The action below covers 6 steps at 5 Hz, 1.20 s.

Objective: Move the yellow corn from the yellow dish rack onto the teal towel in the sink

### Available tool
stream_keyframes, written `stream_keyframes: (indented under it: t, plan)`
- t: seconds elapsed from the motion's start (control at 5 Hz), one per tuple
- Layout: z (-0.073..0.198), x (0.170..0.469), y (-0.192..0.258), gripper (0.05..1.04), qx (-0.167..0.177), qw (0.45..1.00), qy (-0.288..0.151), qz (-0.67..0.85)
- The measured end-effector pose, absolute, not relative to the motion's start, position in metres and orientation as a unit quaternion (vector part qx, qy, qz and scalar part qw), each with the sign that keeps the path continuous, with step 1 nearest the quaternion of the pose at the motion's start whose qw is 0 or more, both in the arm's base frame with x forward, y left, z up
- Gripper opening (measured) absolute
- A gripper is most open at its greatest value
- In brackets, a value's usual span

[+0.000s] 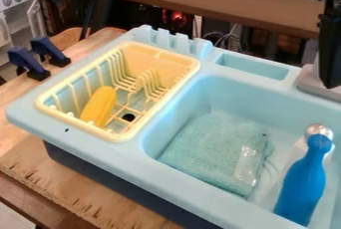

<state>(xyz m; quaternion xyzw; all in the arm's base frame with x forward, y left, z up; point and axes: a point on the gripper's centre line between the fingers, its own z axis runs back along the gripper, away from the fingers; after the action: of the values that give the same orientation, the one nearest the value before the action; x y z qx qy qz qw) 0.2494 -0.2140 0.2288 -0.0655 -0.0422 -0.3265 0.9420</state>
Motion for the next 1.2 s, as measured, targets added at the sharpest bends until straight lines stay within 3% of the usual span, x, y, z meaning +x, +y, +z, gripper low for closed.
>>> stream_keyframes:
  t: [0.2, 0.4, 0.6, 1.0, 1.2]
  plan:
    - [0.217, 0.248, -0.213, 1.002, -0.058, 0.944, -0.024, -0.324]
    - [0.22, 0.235, -0.185, 1.002, -0.027, 0.963, -0.017, -0.269]
    - [0.235, 0.221, -0.156, 1.002, -0.022, 0.977, -0.03, -0.211]
    - [0.239, 0.205, -0.112, 1.002, 0.082, 0.99, -0.032, -0.108]
    - [0.228, 0.207, -0.08, 1.002, 0.092, 0.993, -0.029, -0.067]
